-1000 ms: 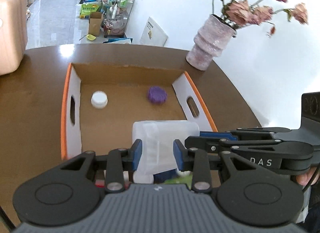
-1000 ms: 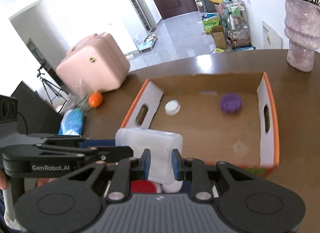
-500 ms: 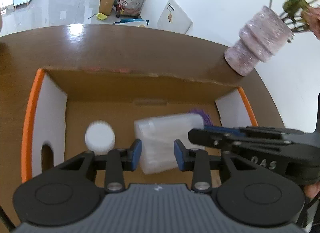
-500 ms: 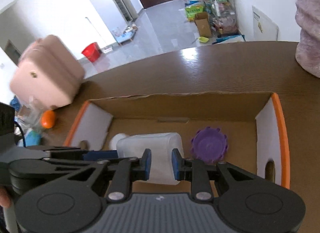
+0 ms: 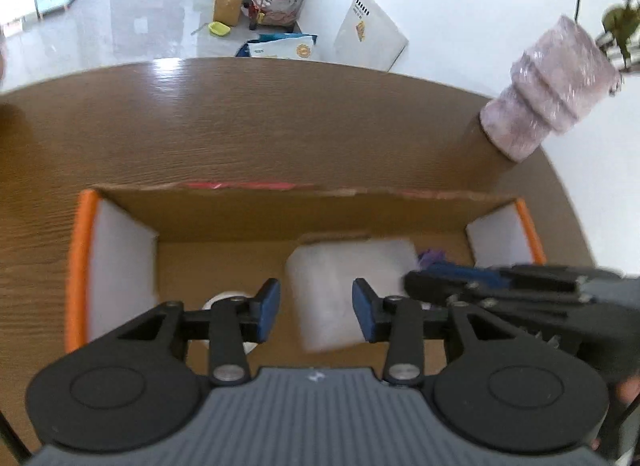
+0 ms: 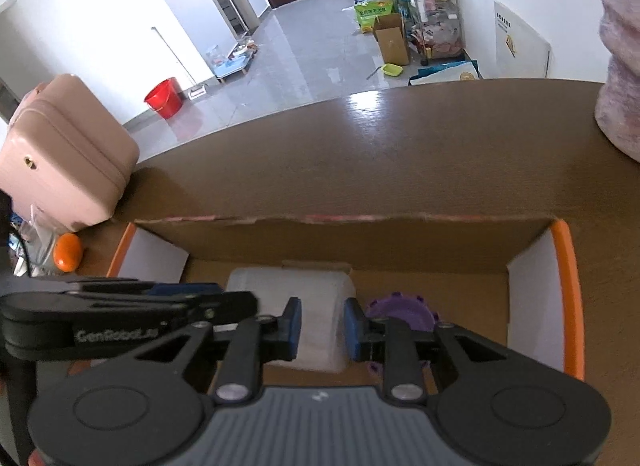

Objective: Organize rigid objects
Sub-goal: 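Withdraw the left tool from the box toward the blue lid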

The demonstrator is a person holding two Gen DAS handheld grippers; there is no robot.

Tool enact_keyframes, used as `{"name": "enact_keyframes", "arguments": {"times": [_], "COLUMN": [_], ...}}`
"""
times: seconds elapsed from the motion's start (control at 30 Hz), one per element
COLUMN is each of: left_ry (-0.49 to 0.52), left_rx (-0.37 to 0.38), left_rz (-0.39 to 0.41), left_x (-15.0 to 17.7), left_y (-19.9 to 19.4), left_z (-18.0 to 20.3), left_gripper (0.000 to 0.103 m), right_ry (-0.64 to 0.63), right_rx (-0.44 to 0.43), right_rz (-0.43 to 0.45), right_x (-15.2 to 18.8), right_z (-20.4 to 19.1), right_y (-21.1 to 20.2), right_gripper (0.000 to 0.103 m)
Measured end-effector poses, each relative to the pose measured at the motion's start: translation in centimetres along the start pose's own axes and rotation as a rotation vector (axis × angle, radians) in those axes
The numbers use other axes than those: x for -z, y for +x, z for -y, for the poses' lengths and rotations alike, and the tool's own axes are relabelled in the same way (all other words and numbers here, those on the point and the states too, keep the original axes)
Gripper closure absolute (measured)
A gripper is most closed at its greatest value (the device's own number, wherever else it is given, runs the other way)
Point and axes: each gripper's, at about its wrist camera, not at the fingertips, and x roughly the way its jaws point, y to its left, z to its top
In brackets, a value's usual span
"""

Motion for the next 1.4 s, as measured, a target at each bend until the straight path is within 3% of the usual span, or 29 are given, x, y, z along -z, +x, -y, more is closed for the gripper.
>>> {"name": "enact_keyframes", "arguments": {"times": [0.23,0.37,0.47,0.63,1.23,1.4], "left_ry": [0.046,0.096,0.125,0.148,0.195,0.211], "left_rx": [-0.073,-0.142,-0.200,-0.239,-0.200,-0.215], "left_rz": [-0.015,-0.008,0.004,0.012,0.054,0.113], "left_x": [3.5,6.7,9.3,13.3,25.7,30.2], "left_y": [-5.4,-9.1,-11.5,-14.4,-19.7,-20.7], "left_z": [-0.3,-0.3,-0.1,0.3,1.7,1.0], "left_gripper": [0.038,0.024,0.019,0.017,0.011,0.009], "right_ry": [-0.049,-0.076,-0.097,-0.121,-0.216,-0.236], "right_rx": [0.086,0.131,0.173,0.196,0.174,0.149], "right_rz": [-0.004,0.010,0.018,0.009,0.048,0.061], "right_x": [3.3,5.9,7.9,11.7,24.1,28.0], "right_z": [-1.0,-1.7,-2.2,-3.2,-7.9,-8.7], "right_y": [-5.0,-8.5,-10.8,-13.4,-18.8,-19.4], "right_gripper": [0.057,0.039,0.036,0.033,0.029,0.028]}}
